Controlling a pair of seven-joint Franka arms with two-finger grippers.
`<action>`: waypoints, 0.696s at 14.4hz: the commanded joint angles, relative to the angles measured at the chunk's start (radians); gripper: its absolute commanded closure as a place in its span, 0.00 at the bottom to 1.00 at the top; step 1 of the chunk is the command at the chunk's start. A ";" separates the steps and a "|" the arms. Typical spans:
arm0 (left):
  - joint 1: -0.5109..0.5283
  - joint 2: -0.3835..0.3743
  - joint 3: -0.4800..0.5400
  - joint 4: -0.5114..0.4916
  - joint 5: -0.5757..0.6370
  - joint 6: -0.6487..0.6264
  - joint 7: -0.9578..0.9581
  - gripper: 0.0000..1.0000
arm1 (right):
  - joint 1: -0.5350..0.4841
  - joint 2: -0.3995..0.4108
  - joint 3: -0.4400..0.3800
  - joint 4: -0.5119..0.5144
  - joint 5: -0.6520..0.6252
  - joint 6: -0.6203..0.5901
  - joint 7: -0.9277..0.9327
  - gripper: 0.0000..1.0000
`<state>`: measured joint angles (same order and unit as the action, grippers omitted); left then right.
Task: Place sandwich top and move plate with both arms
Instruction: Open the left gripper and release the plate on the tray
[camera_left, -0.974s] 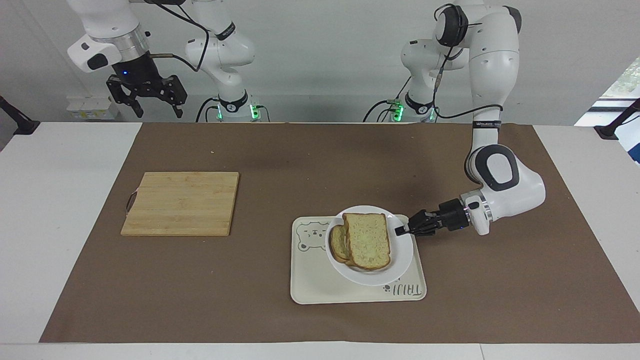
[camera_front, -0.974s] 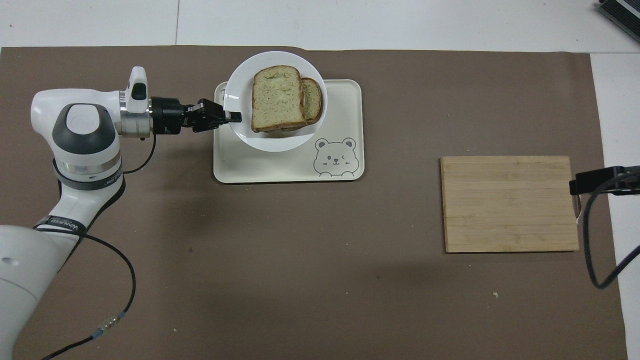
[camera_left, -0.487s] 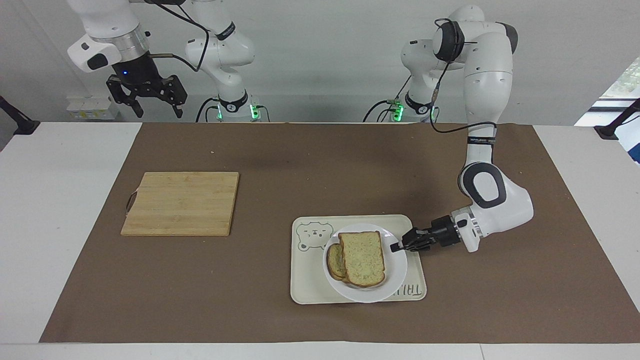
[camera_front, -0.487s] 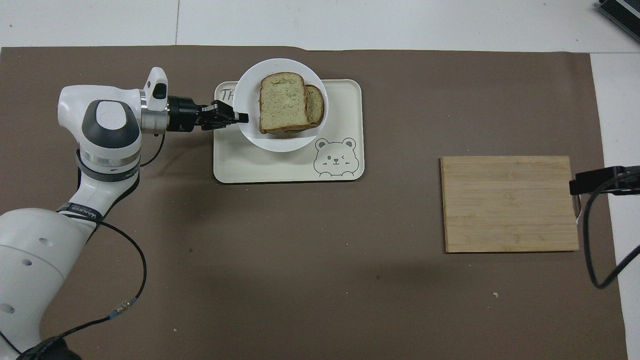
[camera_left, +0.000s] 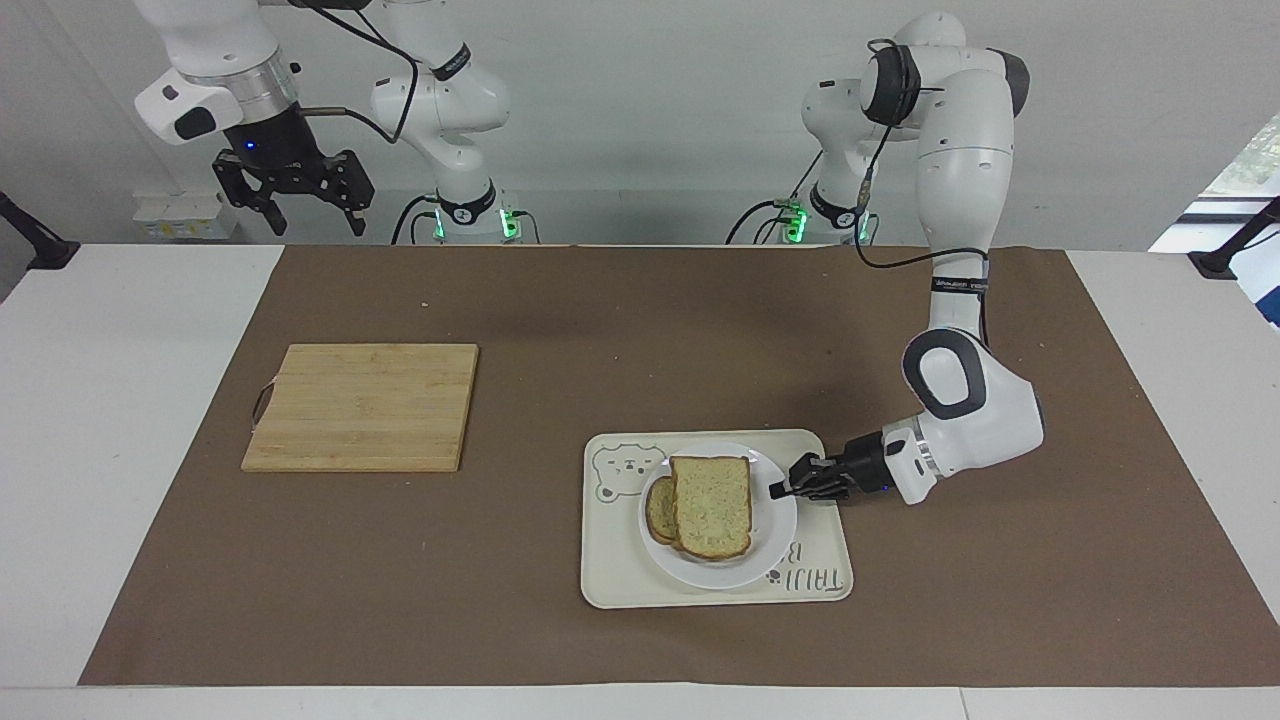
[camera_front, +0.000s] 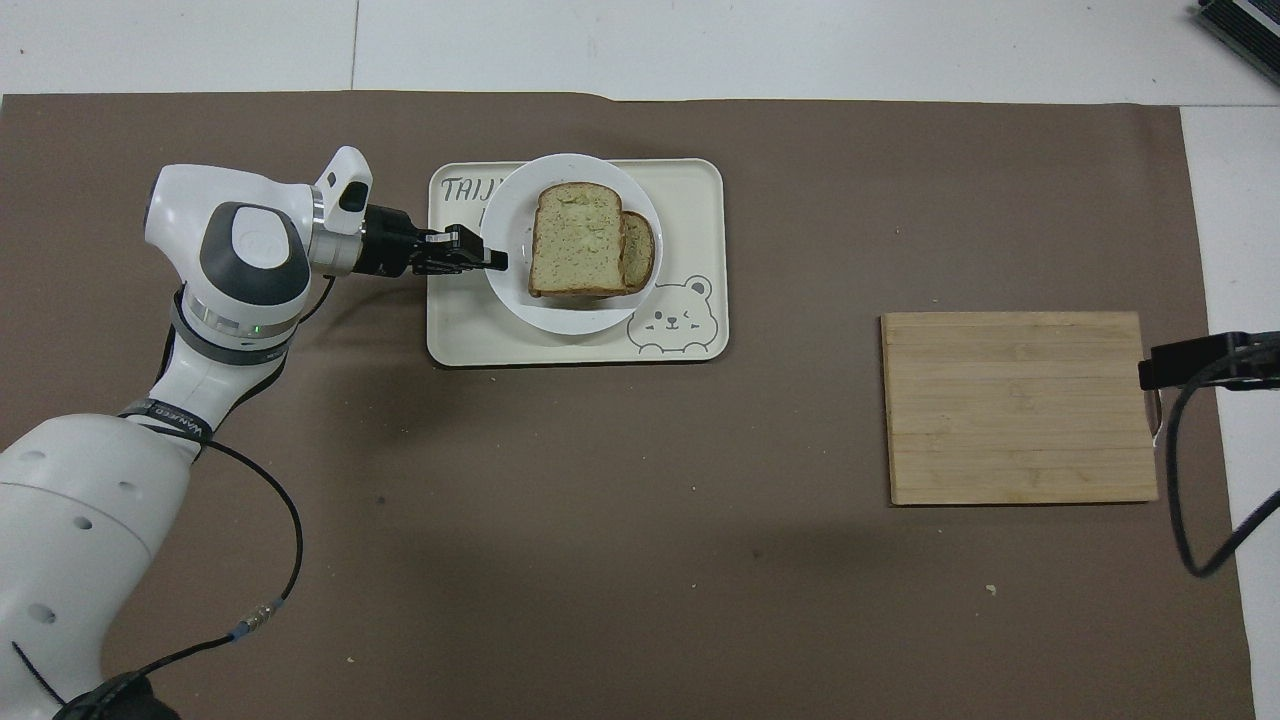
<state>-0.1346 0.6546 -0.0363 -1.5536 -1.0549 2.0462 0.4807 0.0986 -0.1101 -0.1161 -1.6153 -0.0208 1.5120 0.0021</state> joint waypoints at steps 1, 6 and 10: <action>-0.011 -0.024 0.007 -0.049 0.052 -0.012 -0.033 1.00 | -0.007 -0.017 0.004 -0.018 0.019 0.004 0.009 0.00; -0.010 -0.033 0.016 -0.063 0.068 -0.006 -0.051 0.51 | -0.007 -0.017 0.004 -0.017 0.019 0.004 0.009 0.00; 0.006 -0.099 0.024 -0.054 0.234 0.002 -0.053 0.21 | -0.007 -0.017 0.004 -0.018 0.019 0.004 0.009 0.00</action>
<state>-0.1325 0.6316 -0.0191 -1.5760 -0.8949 2.0341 0.4437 0.0986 -0.1101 -0.1161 -1.6153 -0.0208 1.5120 0.0021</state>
